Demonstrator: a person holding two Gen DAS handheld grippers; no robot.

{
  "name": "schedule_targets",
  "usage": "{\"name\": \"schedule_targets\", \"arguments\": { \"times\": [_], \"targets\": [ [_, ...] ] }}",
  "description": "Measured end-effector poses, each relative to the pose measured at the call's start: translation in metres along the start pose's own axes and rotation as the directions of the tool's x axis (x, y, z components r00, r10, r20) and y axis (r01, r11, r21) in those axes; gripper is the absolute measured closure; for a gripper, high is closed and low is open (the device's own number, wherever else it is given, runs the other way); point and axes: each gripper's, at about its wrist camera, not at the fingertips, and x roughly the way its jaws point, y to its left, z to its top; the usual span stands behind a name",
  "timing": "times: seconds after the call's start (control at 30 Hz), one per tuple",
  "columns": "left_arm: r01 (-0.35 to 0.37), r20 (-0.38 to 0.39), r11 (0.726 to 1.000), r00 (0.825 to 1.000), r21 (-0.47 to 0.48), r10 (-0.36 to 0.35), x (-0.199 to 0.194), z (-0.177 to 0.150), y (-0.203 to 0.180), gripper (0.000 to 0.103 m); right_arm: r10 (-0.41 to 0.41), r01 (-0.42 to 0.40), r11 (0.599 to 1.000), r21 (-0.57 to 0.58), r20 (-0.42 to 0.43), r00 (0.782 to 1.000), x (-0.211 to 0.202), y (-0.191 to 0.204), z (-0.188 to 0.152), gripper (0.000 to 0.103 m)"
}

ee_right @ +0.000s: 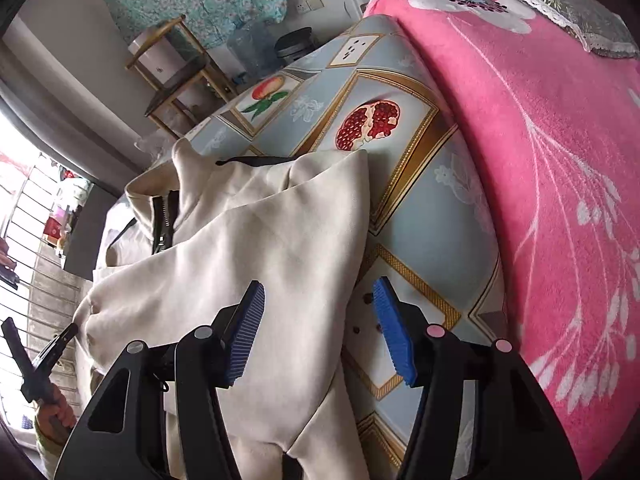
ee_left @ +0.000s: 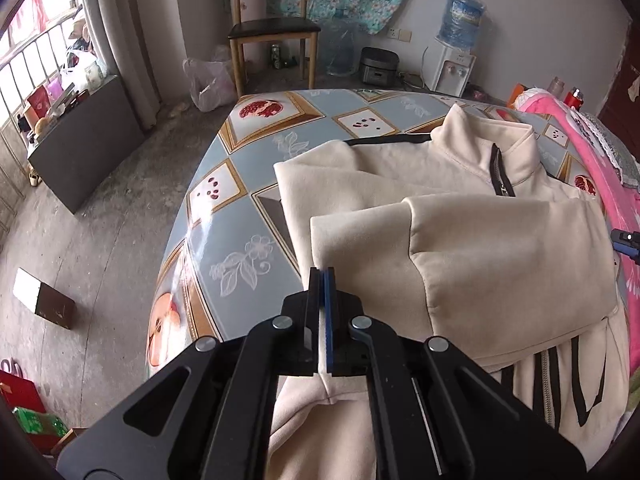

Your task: Fold large clothes

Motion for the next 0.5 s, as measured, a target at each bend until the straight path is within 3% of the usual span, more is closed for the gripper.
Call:
{"name": "schedule_targets", "arguments": {
  "times": [0.13, 0.27, 0.4, 0.5],
  "targets": [
    [-0.013, 0.049, 1.000, 0.999, 0.014, 0.012, -0.010, -0.011, 0.000, 0.101, -0.032, 0.032, 0.999, 0.009, -0.004, 0.999, 0.011, -0.002, 0.008, 0.060],
    [-0.011, 0.033, 1.000, 0.999, 0.011, 0.010, 0.001, -0.015, 0.003, 0.101, -0.082, 0.082, 0.996, -0.023, 0.000, 0.997, 0.022, 0.001, 0.010, 0.095],
    [0.023, 0.135, 1.000, 0.991, 0.011, -0.024, -0.019, -0.006, 0.000, 0.101, -0.097, 0.101, 0.994, -0.047, 0.084, 0.992, 0.004, 0.010, 0.010, 0.097],
    [0.009, 0.117, 1.000, 0.993, 0.015, -0.011, -0.017, 0.003, -0.003, 0.101, -0.157, 0.165, 0.984, -0.070, 0.108, 0.982, 0.004, 0.015, 0.012, 0.097]
  ]
}}
